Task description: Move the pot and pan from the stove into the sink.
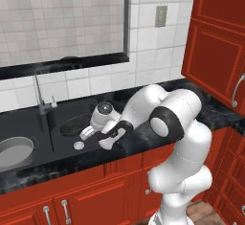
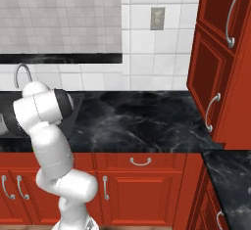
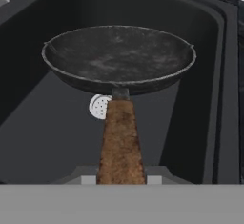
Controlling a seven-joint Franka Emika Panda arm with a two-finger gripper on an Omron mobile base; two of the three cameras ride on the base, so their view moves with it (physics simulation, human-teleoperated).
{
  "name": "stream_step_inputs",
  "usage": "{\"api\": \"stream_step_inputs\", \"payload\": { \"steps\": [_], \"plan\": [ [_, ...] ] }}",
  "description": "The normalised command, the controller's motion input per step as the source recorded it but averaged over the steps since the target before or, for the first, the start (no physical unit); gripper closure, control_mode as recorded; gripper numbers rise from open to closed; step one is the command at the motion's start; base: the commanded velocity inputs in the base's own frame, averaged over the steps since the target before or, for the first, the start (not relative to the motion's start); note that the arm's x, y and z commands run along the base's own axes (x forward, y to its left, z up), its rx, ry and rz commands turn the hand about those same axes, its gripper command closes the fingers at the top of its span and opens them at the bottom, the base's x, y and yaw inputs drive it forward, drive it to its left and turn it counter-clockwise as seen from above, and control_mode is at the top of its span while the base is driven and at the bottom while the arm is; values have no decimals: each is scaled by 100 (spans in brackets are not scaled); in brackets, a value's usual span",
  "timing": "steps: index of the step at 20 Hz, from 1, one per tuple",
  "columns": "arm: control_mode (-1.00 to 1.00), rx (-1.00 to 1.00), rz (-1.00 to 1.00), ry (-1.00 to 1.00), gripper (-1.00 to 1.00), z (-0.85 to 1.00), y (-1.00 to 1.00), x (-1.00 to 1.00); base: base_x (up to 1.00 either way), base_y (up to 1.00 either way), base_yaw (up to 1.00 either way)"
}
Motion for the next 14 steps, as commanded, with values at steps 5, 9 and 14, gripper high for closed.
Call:
{"api": "stream_step_inputs", "payload": {
  "steps": [5, 9, 14],
  "plan": [
    [-100, -6, -4, -2, 100, -23, 33, 55, 0, 0, 0],
    [-100, -4, 0, -5, 100, -52, 29, 39, 0, 0, 0],
    [-100, -1, 0, -4, 100, -24, 13, 11, 0, 0, 0]
  ]
}}
